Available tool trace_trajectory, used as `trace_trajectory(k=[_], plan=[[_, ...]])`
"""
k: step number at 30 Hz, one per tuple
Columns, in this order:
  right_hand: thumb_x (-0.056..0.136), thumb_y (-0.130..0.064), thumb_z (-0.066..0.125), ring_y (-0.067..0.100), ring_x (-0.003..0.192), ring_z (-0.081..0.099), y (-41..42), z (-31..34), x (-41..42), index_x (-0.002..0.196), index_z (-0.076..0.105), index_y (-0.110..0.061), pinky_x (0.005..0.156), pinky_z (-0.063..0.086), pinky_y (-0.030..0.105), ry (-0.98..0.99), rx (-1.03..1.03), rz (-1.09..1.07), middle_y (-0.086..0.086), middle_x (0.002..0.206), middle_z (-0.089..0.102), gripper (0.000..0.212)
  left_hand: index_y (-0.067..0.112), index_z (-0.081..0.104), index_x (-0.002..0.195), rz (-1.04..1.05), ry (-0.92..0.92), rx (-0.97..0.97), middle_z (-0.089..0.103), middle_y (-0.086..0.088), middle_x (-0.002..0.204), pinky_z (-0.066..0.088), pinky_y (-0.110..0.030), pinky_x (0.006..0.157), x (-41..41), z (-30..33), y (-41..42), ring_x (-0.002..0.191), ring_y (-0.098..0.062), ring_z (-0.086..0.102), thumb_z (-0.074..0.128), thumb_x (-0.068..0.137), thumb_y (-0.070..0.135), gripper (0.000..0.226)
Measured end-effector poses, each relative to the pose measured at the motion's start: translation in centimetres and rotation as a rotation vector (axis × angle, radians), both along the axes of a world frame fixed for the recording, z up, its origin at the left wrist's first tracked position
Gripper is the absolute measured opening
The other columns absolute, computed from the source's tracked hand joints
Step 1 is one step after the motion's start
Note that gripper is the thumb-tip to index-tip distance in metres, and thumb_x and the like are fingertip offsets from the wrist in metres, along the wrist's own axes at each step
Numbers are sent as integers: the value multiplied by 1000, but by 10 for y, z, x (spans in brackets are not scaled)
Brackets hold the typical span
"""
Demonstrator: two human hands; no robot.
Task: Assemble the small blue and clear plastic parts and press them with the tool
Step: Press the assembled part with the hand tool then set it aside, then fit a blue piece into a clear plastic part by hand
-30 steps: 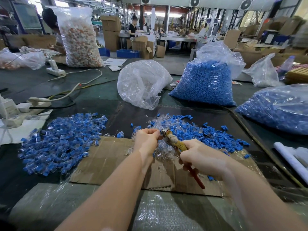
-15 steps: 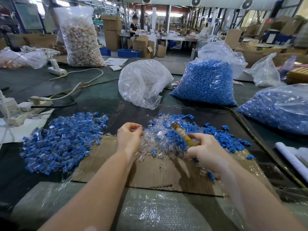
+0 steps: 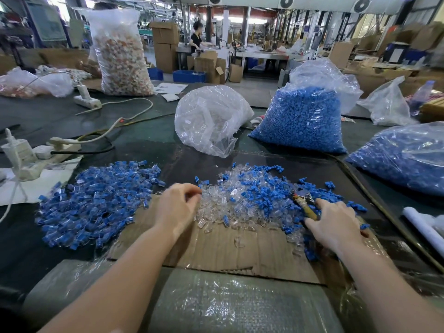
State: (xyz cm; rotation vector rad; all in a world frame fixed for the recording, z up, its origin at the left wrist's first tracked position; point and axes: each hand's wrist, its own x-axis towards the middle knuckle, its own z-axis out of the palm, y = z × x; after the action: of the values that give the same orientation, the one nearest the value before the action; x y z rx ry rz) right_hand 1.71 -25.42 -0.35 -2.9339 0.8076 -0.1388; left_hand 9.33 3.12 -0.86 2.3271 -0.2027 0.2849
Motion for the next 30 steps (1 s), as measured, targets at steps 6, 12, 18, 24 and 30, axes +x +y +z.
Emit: trace_trajectory(k=[6,12,18,24,30], plan=[[89,-52,51,31,119,42,0,-4,-2,143,33,-23,99,34,36,12,-40,-14,14,130,46,64,28,66,83,-621,229,22,62,17,76,43,-5,65,-26,7,-35,68,7,57,74,77,27,10],[90,-54,47,32,124,37,3,-2,-3,143,32,-26,102,32,40,25,-2,-39,12,135,43,62,24,69,81,-601,178,162,54,16,84,42,-8,70,-31,-3,-44,76,0,54,77,74,27,11],[91,-29,56,25,116,42,20,3,-3,125,55,-30,97,31,43,-305,23,52,1,120,53,34,18,71,93,-570,105,190,47,16,84,40,-9,74,-34,-3,-56,80,-4,52,70,82,24,13],[92,-27,56,20,109,48,28,3,2,104,65,-28,91,29,39,-303,56,143,-4,113,62,15,17,69,97,-547,92,186,50,10,93,45,-13,79,-37,-7,-59,85,-7,56,72,79,24,19],[91,-33,57,18,107,52,34,0,6,107,63,-31,91,27,38,-259,-8,130,-5,105,65,17,26,62,87,-498,100,73,43,19,86,34,-3,66,-45,-10,-65,75,5,46,70,81,23,10]])
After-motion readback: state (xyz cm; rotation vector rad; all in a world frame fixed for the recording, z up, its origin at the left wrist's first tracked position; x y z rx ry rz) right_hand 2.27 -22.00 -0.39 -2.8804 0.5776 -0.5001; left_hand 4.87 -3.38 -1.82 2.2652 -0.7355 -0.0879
